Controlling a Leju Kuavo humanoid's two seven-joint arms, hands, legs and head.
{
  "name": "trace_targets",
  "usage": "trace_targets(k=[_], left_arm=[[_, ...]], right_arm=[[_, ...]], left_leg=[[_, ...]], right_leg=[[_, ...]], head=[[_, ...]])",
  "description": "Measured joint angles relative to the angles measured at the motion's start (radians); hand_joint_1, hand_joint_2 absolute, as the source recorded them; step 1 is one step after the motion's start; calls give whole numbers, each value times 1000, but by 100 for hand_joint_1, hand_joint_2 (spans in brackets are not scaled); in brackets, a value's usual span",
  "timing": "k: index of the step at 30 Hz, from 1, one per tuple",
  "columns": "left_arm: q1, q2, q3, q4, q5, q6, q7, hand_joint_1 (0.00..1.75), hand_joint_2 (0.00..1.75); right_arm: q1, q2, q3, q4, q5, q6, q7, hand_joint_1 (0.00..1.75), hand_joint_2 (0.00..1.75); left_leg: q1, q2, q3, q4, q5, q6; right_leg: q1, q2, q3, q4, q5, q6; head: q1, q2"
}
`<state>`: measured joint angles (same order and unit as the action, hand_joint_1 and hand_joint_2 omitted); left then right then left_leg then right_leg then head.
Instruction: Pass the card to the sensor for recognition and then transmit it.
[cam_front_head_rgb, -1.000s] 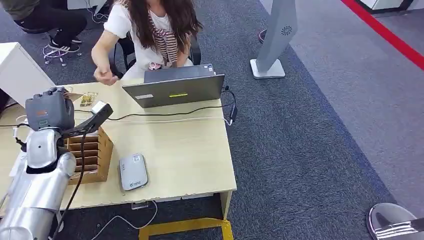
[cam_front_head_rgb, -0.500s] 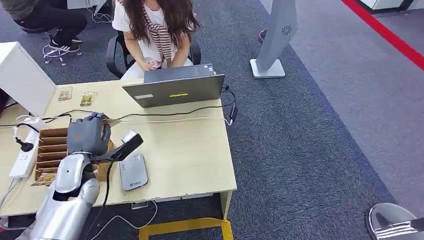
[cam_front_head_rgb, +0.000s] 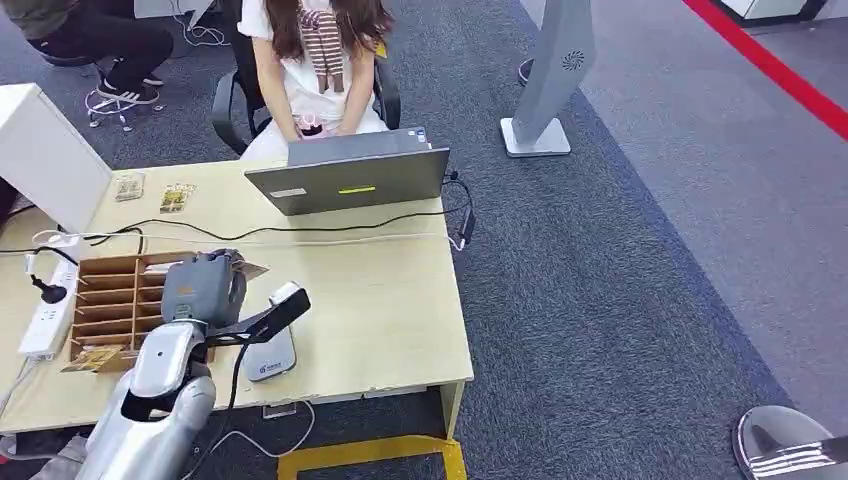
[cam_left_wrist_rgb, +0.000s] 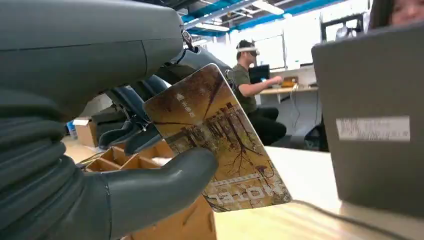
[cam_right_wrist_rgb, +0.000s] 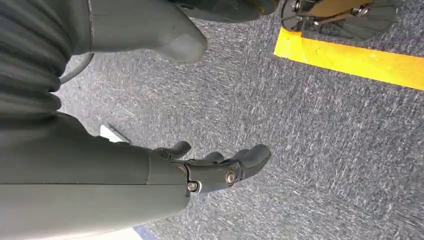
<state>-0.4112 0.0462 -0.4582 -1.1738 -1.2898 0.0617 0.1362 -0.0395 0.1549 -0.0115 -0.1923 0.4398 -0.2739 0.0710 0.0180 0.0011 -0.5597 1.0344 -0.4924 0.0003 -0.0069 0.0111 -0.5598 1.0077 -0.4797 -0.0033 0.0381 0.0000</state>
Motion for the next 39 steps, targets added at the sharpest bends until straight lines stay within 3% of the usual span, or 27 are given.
trace_targets(k=[6,22,39], left_arm=[[12,11,-30,9,6,-39,32,175,175],[21,19,-42,20,6,-52,43,175,175],[49,17,-64,123,23,-87,71,175,175]], right_arm=[[0,2,-8,0,10,-6,9,0,175],[0,5,-19,0,13,-9,12,0,175],[-1,7,-24,0,37,-1,20,0,175]], left_leg=[[0,0,0,0,0,0],[0,0,0,0,0,0],[0,0,0,0,0,0]], right_leg=[[0,0,0,0,0,0],[0,0,0,0,0,0],[0,0,0,0,0,0]], head=[[0,0],[0,0],[0,0]])
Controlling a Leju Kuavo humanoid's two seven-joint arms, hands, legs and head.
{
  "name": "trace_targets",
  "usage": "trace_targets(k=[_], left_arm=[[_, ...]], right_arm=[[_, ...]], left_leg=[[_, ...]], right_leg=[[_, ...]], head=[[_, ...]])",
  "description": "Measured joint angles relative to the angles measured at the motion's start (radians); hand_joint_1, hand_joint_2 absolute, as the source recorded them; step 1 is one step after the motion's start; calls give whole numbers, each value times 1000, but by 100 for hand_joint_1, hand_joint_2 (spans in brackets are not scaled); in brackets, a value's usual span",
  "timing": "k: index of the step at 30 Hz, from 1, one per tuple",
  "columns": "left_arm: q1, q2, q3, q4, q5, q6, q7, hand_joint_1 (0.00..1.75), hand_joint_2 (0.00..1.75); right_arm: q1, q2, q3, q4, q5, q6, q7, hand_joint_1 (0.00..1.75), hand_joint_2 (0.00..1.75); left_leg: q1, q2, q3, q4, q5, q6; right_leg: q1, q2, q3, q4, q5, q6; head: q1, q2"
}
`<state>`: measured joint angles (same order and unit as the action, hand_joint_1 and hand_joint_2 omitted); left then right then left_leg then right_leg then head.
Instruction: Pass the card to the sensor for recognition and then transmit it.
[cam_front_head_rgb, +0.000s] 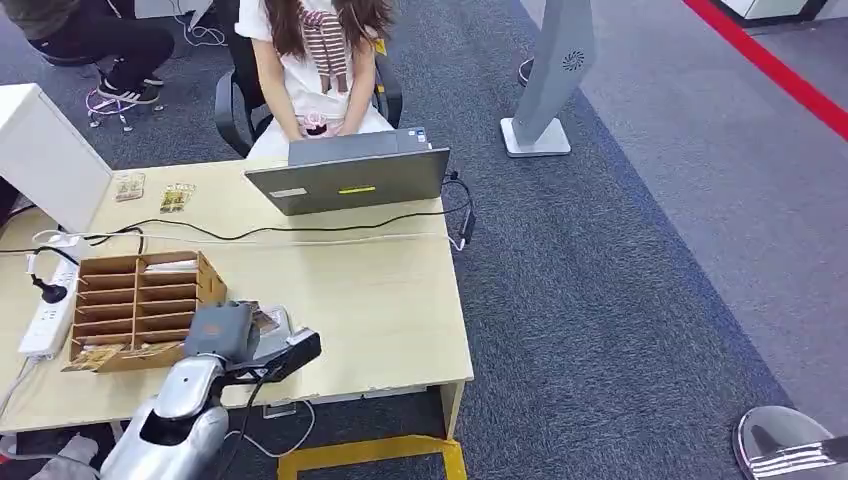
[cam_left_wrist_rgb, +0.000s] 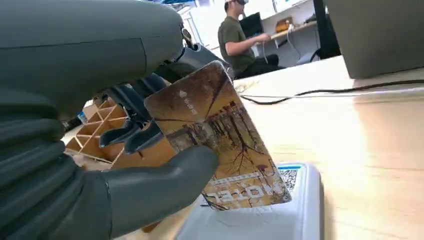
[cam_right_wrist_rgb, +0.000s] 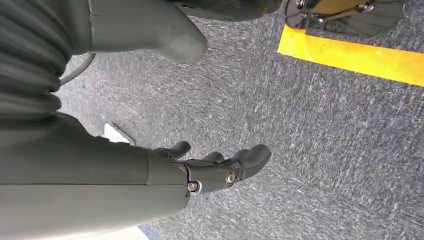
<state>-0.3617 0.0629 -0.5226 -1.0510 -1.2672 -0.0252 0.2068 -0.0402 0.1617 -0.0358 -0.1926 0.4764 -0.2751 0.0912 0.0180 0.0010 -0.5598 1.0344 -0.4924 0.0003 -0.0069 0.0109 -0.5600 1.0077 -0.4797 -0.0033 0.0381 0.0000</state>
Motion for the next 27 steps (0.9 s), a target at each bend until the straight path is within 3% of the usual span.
trace_targets(k=[15,25,27], left_arm=[[-33,-13,-21,74,11,-2,6,175,175],[-130,-17,-21,33,12,81,14,175,175],[-152,-17,-20,14,-22,149,18,175,175]], right_arm=[[0,0,-7,0,16,6,6,0,175],[0,0,-9,0,35,5,-2,0,175],[1,0,-10,0,42,6,-6,0,175]], left_leg=[[0,0,3,0,1,1],[0,-1,-3,0,6,1],[0,-1,-4,1,6,1]], right_leg=[[0,-1,4,0,1,0],[0,-1,-2,0,5,1],[0,-2,-3,0,5,1]], head=[[0,0],[0,0],[0,0]])
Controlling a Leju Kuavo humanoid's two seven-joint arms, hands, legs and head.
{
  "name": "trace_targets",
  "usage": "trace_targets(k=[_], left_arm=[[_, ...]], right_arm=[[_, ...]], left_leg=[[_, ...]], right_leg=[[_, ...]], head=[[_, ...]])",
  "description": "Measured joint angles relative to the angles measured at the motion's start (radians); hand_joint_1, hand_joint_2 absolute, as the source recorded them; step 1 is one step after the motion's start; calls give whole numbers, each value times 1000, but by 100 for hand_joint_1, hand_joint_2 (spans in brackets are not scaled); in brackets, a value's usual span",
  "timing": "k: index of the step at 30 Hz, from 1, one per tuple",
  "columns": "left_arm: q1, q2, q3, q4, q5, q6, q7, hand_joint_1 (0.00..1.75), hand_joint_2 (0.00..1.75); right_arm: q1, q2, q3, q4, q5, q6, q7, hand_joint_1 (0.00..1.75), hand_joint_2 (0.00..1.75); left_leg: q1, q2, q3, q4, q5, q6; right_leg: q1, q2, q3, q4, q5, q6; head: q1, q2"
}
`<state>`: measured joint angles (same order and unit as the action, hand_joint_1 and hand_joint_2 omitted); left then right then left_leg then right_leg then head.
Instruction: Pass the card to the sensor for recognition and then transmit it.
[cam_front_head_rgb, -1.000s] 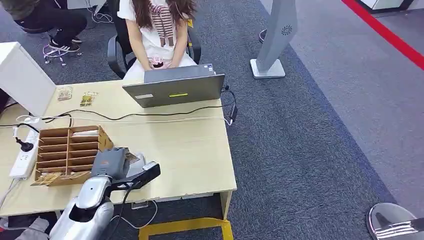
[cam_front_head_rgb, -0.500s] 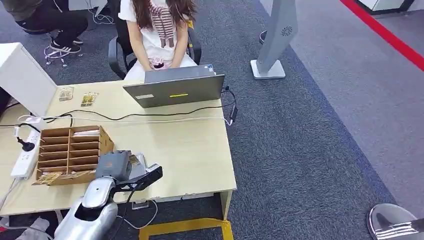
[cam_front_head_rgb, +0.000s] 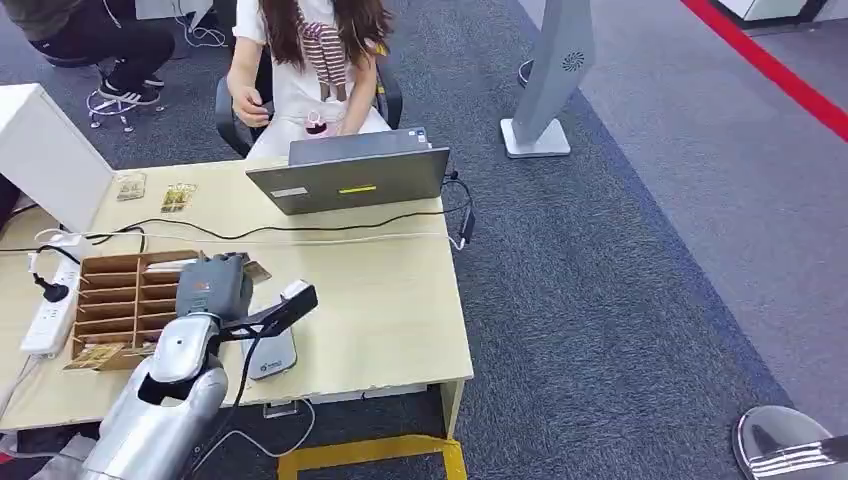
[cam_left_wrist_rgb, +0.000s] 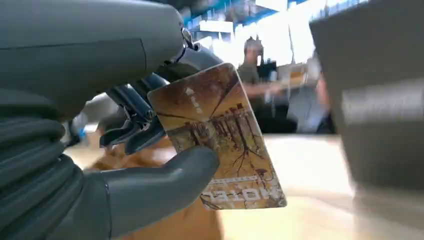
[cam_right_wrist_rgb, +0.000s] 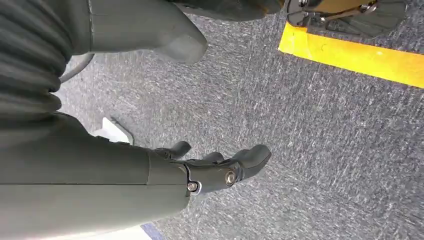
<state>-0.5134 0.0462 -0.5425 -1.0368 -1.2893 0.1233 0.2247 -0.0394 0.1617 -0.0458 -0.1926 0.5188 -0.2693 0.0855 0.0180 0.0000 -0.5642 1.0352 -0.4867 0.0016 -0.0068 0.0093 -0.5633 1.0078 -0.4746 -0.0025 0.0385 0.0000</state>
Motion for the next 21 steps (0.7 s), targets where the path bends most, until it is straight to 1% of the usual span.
trace_targets(k=[2,4,7,12,13,15,16,18,21], left_arm=[[-39,5,3,-23,-38,71,-4,175,175],[-95,15,17,-32,-58,109,-31,175,175],[-155,20,42,-36,-67,115,-52,175,175],[-172,24,54,-38,-73,128,-59,175,175],[-172,25,54,-39,-81,139,-58,175,175],[-189,36,56,-34,-107,192,-57,175,175],[-204,39,59,-26,-115,213,-58,175,175],[-271,58,80,24,-141,251,-61,175,175],[-371,82,115,143,-187,270,-85,175,175]], right_arm=[[0,0,0,0,16,1,-3,0,175],[-1,0,0,0,28,2,-4,0,175],[0,0,0,0,33,2,-5,0,175],[-1,0,-1,0,36,3,-5,0,175],[-1,0,-1,0,39,5,-5,0,175],[-1,0,0,0,51,9,-6,0,175],[-1,0,0,0,57,12,-7,0,175],[-3,-3,0,0,69,26,-13,0,175],[-7,-7,2,0,86,47,-14,0,175]], left_leg=[[0,-1,-2,1,0,0],[0,-2,-2,0,0,0],[0,0,-1,0,0,0],[0,-1,-2,0,0,0],[0,-1,-2,0,0,0],[0,-1,-3,1,0,0],[0,-1,-3,1,0,0],[0,0,-3,1,1,0],[1,-1,-3,1,2,-2]], right_leg=[[0,-1,-1,0,0,0],[0,-1,-1,0,0,0],[0,0,-1,0,0,0],[0,-1,-1,0,0,0],[0,-1,-1,0,0,0],[0,0,-2,0,0,0],[0,0,-2,0,0,0],[0,0,-3,0,1,0],[0,0,-3,1,2,-1]], head=[[0,0],[0,0],[0,0],[0,0],[0,0],[0,0],[0,0],[0,0],[0,0]])
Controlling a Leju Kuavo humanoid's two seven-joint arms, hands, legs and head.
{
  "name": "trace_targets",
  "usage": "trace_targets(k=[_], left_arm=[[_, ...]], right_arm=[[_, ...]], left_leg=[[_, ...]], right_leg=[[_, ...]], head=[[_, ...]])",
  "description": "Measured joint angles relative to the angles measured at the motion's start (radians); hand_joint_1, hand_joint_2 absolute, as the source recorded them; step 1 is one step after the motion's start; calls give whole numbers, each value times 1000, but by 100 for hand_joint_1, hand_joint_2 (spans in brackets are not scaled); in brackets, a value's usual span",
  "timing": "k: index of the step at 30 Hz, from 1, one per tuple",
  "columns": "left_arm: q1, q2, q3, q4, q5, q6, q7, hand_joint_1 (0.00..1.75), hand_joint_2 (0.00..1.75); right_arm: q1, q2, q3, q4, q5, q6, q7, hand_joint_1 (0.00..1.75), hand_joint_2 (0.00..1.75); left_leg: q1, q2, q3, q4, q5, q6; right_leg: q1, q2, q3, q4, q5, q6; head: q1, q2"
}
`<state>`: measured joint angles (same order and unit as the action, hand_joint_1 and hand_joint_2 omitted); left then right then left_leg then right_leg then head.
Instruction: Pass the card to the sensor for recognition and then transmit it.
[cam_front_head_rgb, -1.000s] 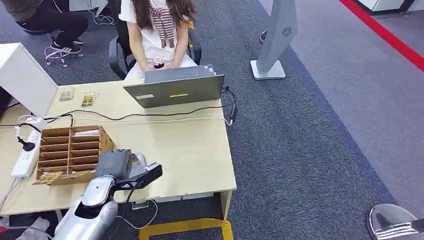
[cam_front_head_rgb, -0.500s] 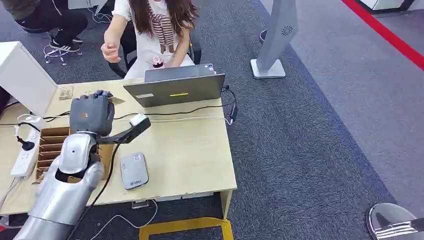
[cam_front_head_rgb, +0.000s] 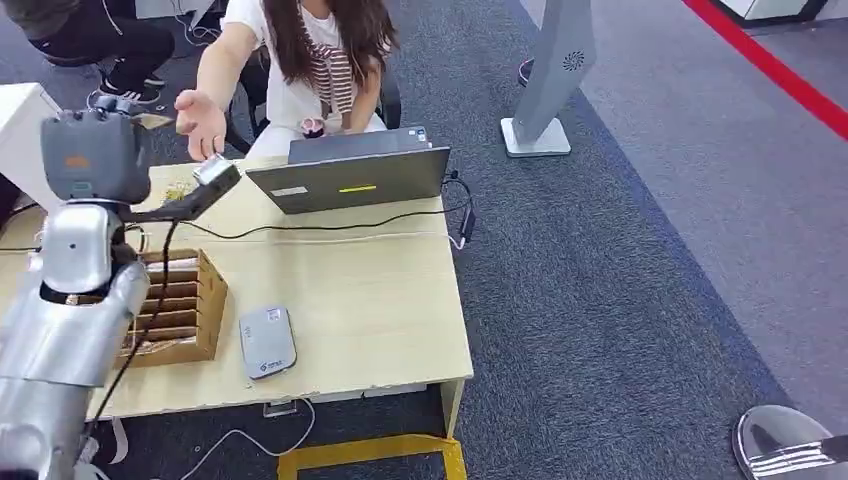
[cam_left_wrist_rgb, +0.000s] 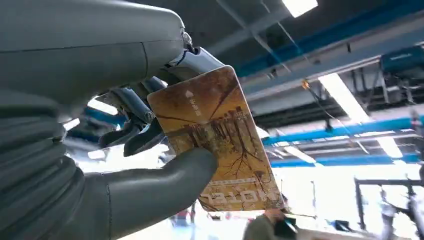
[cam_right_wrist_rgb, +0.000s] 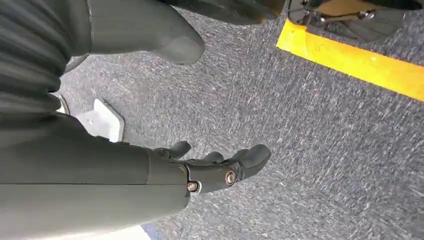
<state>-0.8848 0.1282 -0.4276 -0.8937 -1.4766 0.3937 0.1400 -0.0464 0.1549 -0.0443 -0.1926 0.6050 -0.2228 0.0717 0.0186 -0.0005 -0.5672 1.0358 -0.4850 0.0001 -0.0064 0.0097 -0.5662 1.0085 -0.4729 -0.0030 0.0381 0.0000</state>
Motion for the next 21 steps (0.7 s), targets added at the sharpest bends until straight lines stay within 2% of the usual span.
trace_targets(k=[3,8,18,19,21], left_arm=[[-62,11,10,105,-39,4,-5,175,175],[-86,3,10,215,-58,5,28,175,175],[-96,-17,10,276,-58,4,45,175,175],[-96,-18,10,277,-58,4,46,0,175],[-96,-20,10,278,-58,5,47,0,175]], right_arm=[[-4,-1,3,0,13,8,2,0,175],[-6,-1,10,0,25,7,2,0,175],[-6,-1,11,0,31,6,2,0,175],[-6,-1,11,0,31,6,2,0,175],[-6,-1,11,0,31,6,2,0,175]], left_leg=[[0,0,0,0,0,0],[0,0,0,0,0,-1],[0,0,-1,1,0,-1],[0,0,-1,0,0,-1],[0,1,-1,1,0,-1]], right_leg=[[0,0,0,0,0,0],[0,1,0,0,0,0],[0,1,-1,0,0,0],[0,1,-1,0,0,0],[0,1,-1,0,0,0]], head=[[-1,0],[0,0],[-1,0],[-1,0],[-1,0]])
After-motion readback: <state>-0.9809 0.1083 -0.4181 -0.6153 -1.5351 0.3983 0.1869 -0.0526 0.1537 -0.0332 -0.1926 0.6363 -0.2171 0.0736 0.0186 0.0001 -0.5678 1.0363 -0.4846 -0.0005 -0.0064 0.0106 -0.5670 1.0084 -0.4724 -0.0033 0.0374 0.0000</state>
